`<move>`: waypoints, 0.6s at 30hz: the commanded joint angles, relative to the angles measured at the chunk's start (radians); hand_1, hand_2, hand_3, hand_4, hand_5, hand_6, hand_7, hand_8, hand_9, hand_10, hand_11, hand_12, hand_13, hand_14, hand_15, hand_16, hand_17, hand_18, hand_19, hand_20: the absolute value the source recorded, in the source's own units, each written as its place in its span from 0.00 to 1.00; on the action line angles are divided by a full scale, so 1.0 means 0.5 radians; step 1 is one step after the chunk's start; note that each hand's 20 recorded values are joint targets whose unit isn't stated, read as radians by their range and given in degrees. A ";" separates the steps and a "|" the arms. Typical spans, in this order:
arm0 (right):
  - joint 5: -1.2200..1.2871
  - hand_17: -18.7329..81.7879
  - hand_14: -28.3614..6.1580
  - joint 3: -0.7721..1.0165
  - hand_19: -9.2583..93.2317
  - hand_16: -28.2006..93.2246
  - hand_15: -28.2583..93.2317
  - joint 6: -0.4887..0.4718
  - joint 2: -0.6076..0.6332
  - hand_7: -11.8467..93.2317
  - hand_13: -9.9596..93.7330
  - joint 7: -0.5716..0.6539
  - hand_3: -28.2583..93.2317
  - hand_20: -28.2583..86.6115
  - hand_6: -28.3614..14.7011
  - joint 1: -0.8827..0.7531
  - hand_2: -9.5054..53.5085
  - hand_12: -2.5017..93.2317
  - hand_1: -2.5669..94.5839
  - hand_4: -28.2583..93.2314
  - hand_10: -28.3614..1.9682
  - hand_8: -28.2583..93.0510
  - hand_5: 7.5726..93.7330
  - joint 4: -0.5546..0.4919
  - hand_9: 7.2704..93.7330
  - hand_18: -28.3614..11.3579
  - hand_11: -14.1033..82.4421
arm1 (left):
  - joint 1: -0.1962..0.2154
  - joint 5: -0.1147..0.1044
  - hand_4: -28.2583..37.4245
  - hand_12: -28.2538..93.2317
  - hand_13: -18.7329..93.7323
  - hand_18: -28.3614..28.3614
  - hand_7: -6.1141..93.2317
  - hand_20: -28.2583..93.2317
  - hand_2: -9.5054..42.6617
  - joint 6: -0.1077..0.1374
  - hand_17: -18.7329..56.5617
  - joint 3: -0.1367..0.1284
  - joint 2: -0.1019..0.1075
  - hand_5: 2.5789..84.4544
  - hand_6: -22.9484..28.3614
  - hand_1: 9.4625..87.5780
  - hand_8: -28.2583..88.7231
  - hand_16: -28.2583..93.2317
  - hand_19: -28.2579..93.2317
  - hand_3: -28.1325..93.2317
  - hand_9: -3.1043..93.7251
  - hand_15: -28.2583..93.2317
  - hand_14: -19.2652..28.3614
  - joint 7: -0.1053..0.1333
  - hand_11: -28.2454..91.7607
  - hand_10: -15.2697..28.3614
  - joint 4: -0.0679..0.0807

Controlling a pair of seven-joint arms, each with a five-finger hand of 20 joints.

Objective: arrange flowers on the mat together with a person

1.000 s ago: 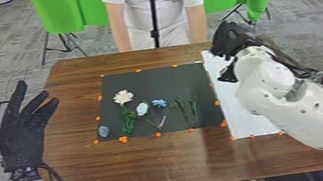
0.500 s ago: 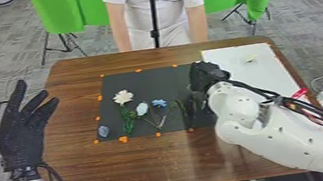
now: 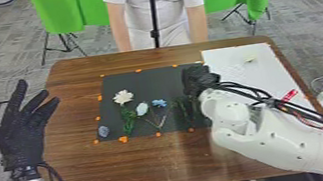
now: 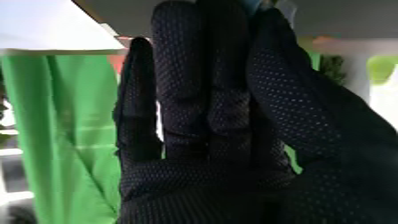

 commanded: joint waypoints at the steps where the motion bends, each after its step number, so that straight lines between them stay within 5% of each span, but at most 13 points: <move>1: -0.090 0.41 0.55 -0.040 0.82 0.35 0.70 -0.037 -0.023 0.32 0.73 -0.022 0.79 0.37 0.69 0.008 0.00 0.29 0.54 0.00 0.55 0.18 0.72 -0.007 0.77 0.28 0.42 | 0.006 0.003 0.02 0.32 0.44 0.96 0.18 0.26 0.33 0.004 0.19 0.000 -0.027 0.33 0.53 0.16 0.16 0.19 0.72 0.84 0.40 0.59 0.89 -0.031 0.42 0.75 -0.002; 8: -0.116 0.38 0.47 0.021 0.79 0.33 0.72 -0.065 -0.018 0.30 0.67 -0.033 0.84 0.37 0.64 -0.032 0.00 0.21 0.45 0.00 0.42 0.11 0.62 -0.046 0.66 0.24 0.46 | 0.018 0.003 0.03 0.32 0.44 0.96 0.18 0.26 0.33 0.007 0.19 -0.007 -0.043 0.33 0.53 0.16 0.16 0.19 0.72 0.84 0.40 0.59 0.89 -0.045 0.42 0.75 -0.006; 18: -0.045 0.39 0.46 0.166 0.80 0.34 0.79 -0.155 0.006 0.27 0.68 -0.062 0.82 0.40 0.61 -0.104 0.00 0.21 0.42 0.01 0.40 0.12 0.58 -0.192 0.66 0.20 0.49 | 0.041 -0.010 0.03 0.32 0.44 0.97 0.18 0.25 0.33 0.029 0.18 -0.004 -0.027 0.33 0.53 0.17 0.16 0.19 0.72 0.84 0.40 0.59 0.90 -0.033 0.42 0.75 -0.016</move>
